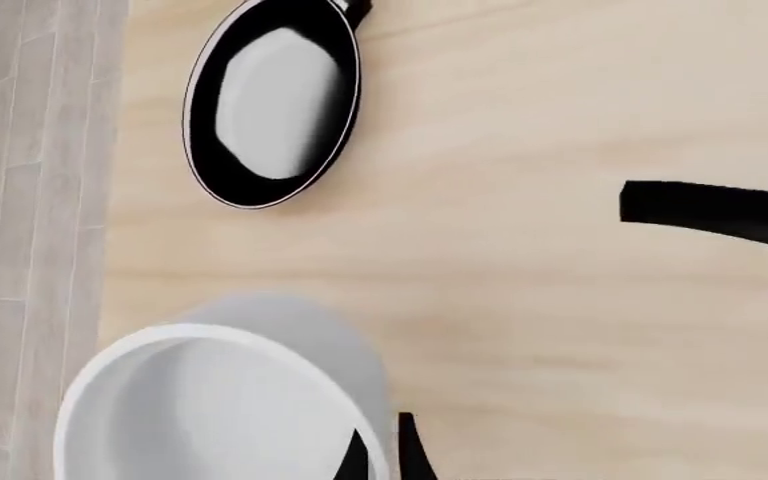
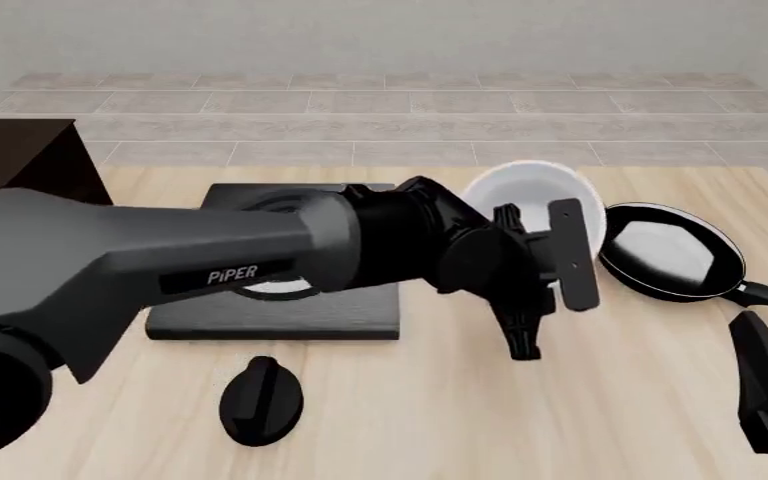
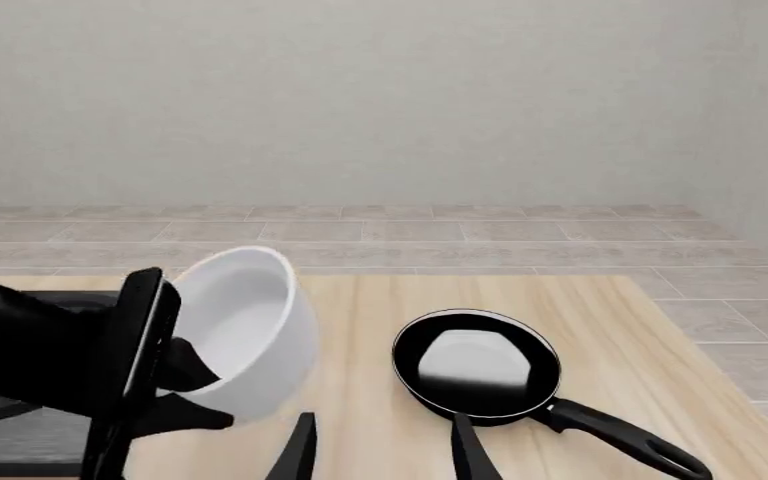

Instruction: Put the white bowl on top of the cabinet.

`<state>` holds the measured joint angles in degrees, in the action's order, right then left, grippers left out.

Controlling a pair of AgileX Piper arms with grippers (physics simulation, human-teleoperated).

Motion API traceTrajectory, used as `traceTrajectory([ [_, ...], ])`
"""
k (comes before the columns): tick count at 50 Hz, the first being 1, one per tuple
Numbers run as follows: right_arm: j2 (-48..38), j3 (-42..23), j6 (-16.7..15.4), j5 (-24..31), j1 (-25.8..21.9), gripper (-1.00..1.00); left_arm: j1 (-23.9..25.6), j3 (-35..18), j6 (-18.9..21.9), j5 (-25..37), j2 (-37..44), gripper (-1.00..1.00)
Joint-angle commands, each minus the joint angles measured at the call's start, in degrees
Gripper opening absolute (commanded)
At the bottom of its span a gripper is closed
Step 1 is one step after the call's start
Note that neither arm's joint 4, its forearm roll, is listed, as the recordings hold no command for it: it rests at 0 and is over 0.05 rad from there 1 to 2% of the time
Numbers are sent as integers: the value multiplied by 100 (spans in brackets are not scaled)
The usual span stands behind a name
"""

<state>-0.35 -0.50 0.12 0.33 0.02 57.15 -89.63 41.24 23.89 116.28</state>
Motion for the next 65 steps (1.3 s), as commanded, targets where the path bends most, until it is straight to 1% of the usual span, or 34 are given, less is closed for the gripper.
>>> traceTrajectory([
  [1,-1,0,0,0,-1,100,-104,-68,-261,-45,-366,-100],
  [6,0,0,1,0,-1,100,-219,4,-414,-58,-576,-100],
  [8,0,0,-1,0,-2,100,-288,86,-397,-80,-661,-100],
  [12,-1,0,2,0,1,100,-444,182,-518,-97,-797,-100],
  [16,-1,0,1,0,0,100,-539,272,-557,-153,-894,-100],
  [17,1,0,1,0,0,100,-577,261,-654,-129,-905,-100],
  [20,0,0,1,0,-1,100,-612,472,-614,-198,-988,-100],
  [26,1,0,-1,0,0,100,-764,463,-830,-226,-1070,-100],
  [31,0,0,1,0,0,100,-909,678,-714,-304,-1145,-100],
  [34,0,0,2,0,0,100,-1065,700,-653,-279,-1163,-100],
  [37,-1,0,3,0,0,100,-1183,688,-675,-259,-1197,-100],
  [39,-1,0,0,0,0,100,-1278,642,-771,-231,-1239,-100],
  [42,-1,0,-1,0,0,100,-1277,664,-789,-210,-1304,-100],
  [43,0,0,-1,0,1,100,-1371,613,-896,-173,-1350,-100],
  [44,-1,0,0,0,0,100,-1371,612,-896,-172,-1350,-100],
  [51,-1,0,1,0,0,100,-1646,757,-1019,-238,-1570,-100],
  [52,0,0,0,0,0,100,-1680,795,-1104,-254,-1614,-100],
  [54,0,0,2,0,1,100,-1665,942,-1143,-275,-1729,-100],
  [58,0,0,0,0,-2,100,-1840,1150,-1188,-386,-1857,-100],
  [60,0,0,2,0,0,100,-1955,1162,-1278,-415,-1867,-100],
  [65,0,0,0,0,0,100,-2071,1341,-1269,-500,-1931,-100],
])
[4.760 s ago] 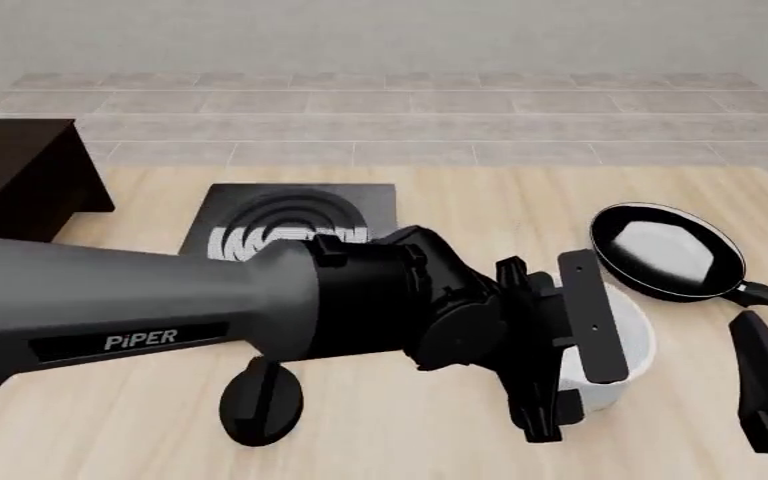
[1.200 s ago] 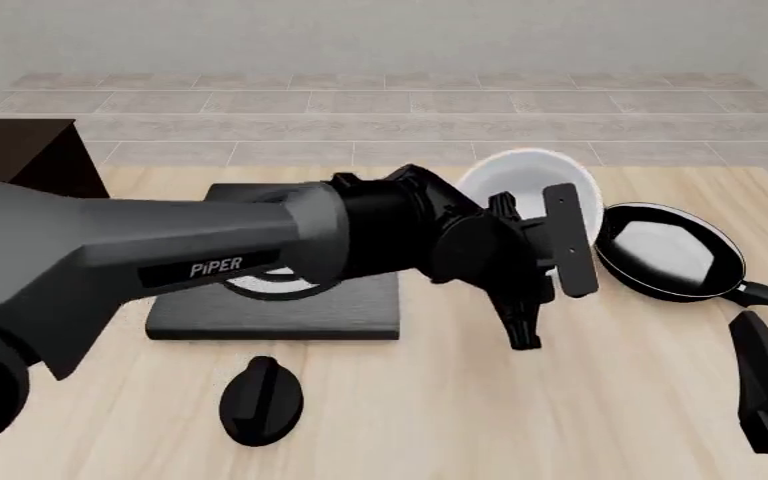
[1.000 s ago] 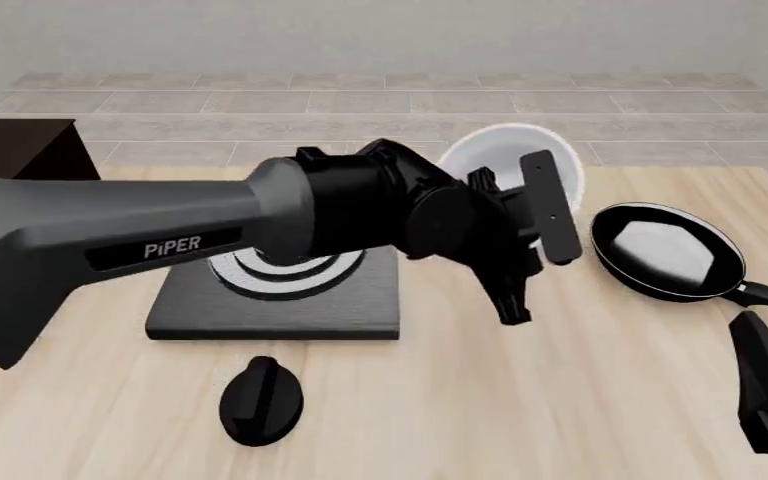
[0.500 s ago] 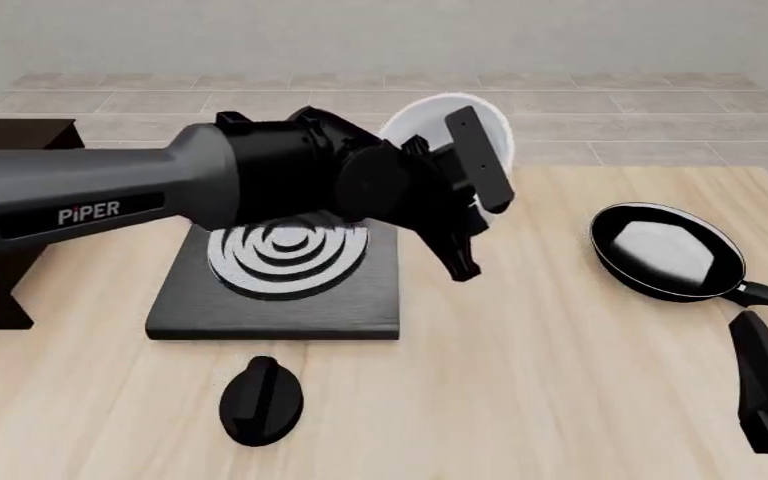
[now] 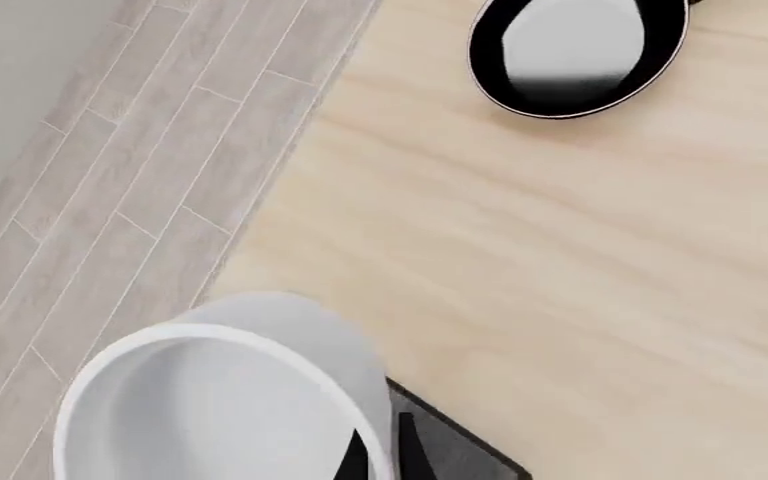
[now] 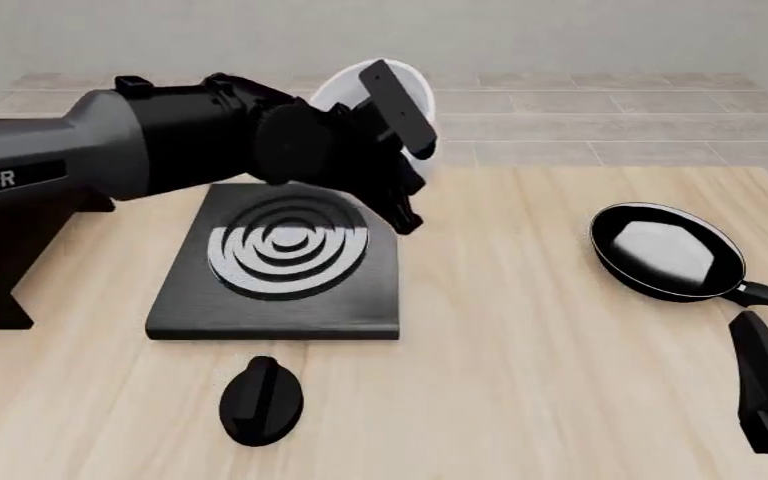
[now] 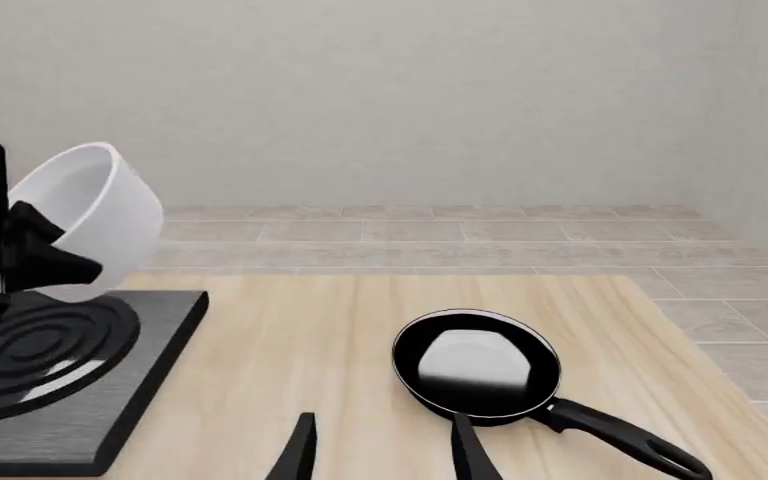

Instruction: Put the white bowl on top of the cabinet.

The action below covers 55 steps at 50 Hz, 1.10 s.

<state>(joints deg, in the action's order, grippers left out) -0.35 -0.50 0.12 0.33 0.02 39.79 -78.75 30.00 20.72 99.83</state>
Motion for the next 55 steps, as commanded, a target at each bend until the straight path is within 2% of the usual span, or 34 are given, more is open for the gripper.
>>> traceTrajectory([
  [1,0,0,-1,0,1,100,-371,303,-123,-204,-310,-100],
  [11,-1,0,-1,0,0,100,-755,311,-186,-219,-382,-100],
  [29,0,0,0,0,0,100,-1780,387,-83,-283,-390,-100],
  [32,0,0,1,0,1,100,-1895,347,20,-235,-317,-100],
  [36,1,0,1,0,1,100,-2312,-43,25,-125,-160,-100],
  [41,-1,0,0,0,0,100,-2583,27,147,-220,-65,-100],
  [47,0,0,0,0,0,100,-2795,-73,8,-224,-53,-100],
  [55,-1,0,-1,0,-1,100,-3267,-279,19,-307,100,-100],
])
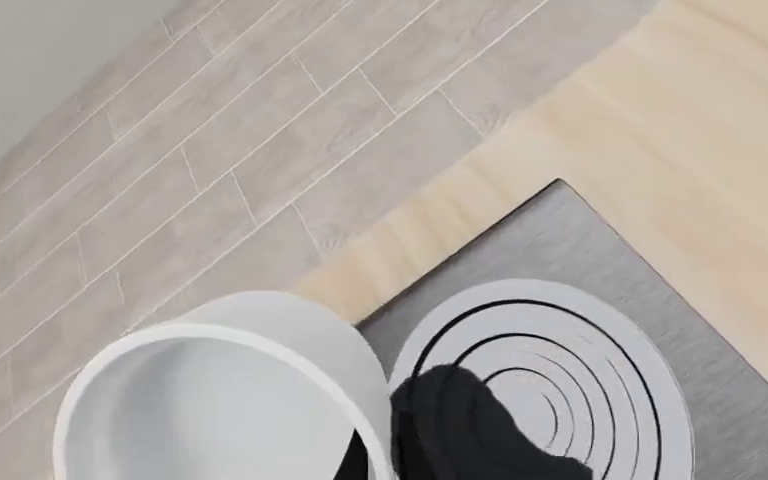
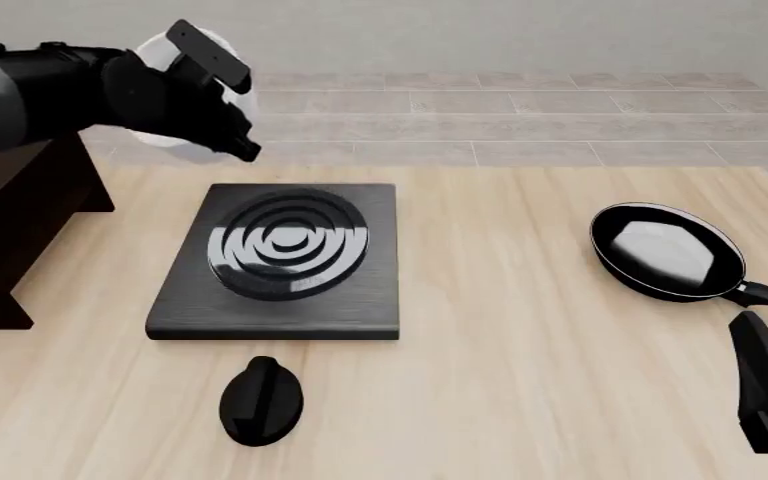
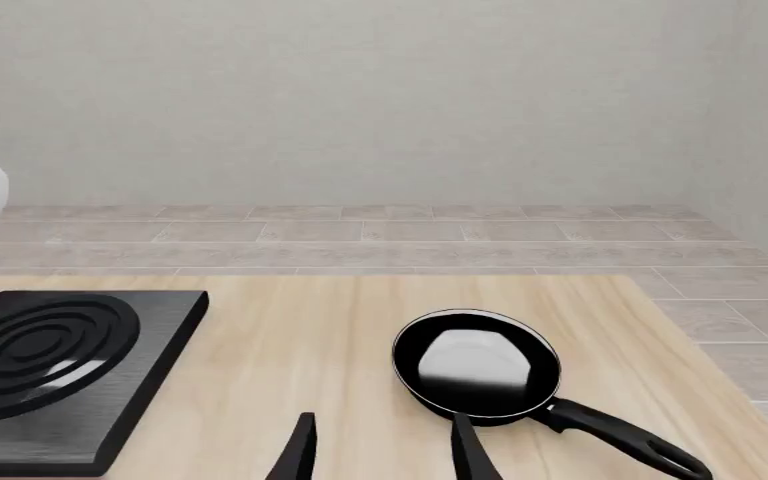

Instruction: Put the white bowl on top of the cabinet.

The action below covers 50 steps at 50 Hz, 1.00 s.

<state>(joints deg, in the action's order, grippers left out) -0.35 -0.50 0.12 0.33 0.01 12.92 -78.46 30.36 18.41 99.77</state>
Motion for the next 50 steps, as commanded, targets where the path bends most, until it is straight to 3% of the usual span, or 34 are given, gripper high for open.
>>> traceTrajectory([
  [1,1,0,0,0,1,100,-601,-313,-4,-80,105,-100],
  [6,-1,0,0,0,0,100,-950,-552,-113,49,216,-100],
  [8,-1,0,1,0,1,100,-1097,-482,147,-34,211,-100],
  [20,-1,0,0,0,0,100,-1494,-650,363,105,166,-100],
  [50,-2,0,0,1,0,100,-2302,-566,316,327,-293,-100],
])
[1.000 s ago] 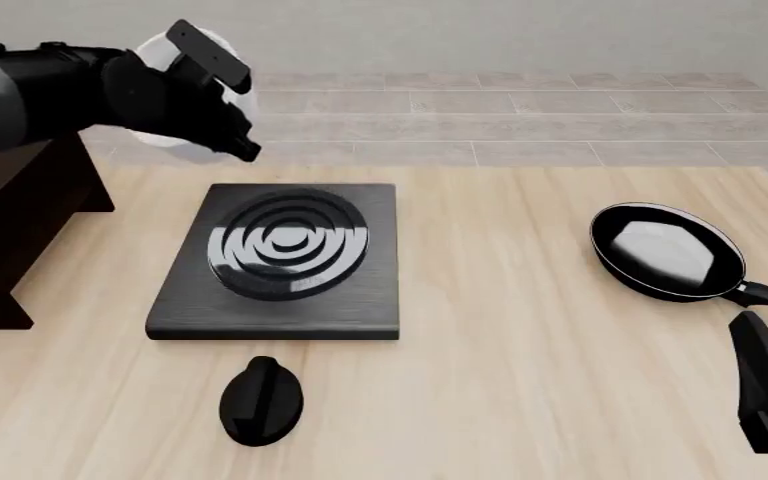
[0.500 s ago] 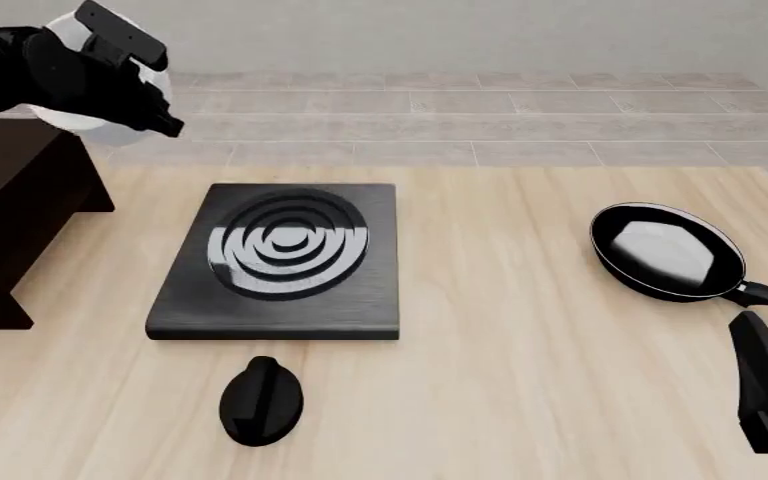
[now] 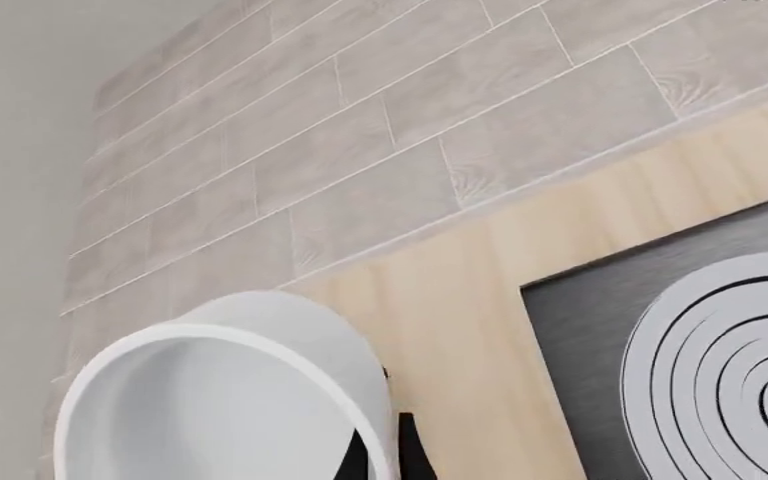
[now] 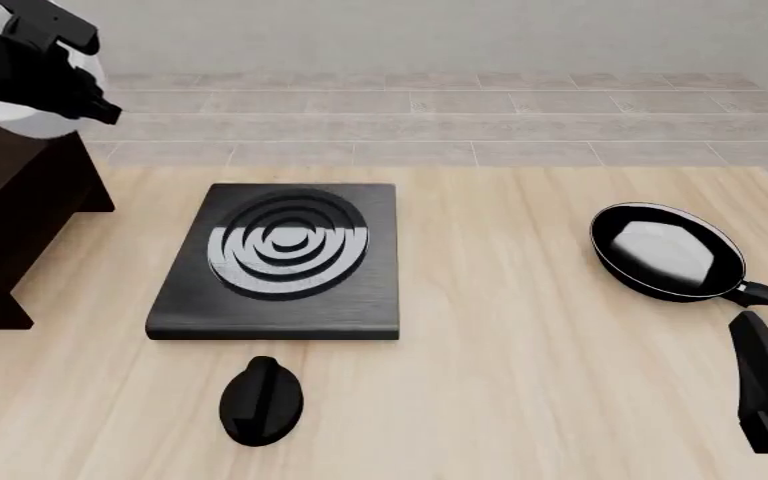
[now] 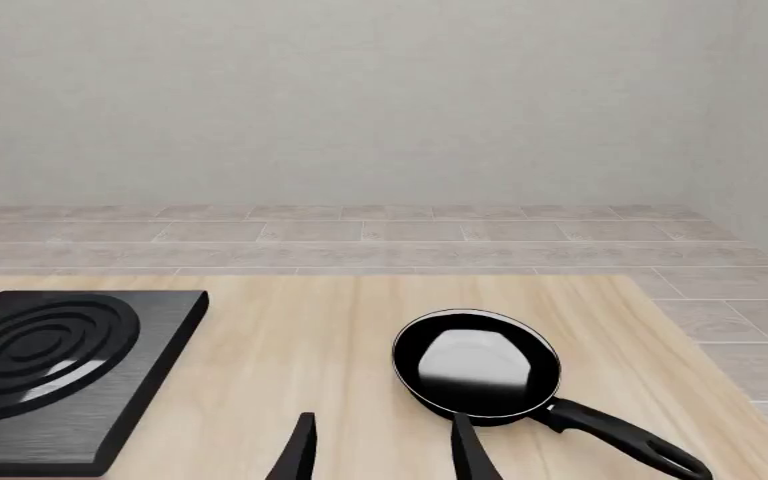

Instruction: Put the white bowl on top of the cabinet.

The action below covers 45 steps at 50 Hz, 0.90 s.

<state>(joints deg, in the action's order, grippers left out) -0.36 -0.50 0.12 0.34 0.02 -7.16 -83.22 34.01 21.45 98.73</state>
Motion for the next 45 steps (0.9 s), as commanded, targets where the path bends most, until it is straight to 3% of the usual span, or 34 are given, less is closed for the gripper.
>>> traceTrajectory([
  [1,0,0,0,0,0,100,-337,-133,-82,50,-188,-100],
  [10,0,0,0,0,1,100,-658,-230,-246,10,-80,-100],
  [20,0,0,0,0,1,100,-1044,-605,-702,95,190,-100],
  [29,1,0,-1,0,0,100,-1216,-458,-1052,-152,284,-100],
  [45,-1,0,0,0,0,100,-1368,-28,-1057,-504,456,-100],
])
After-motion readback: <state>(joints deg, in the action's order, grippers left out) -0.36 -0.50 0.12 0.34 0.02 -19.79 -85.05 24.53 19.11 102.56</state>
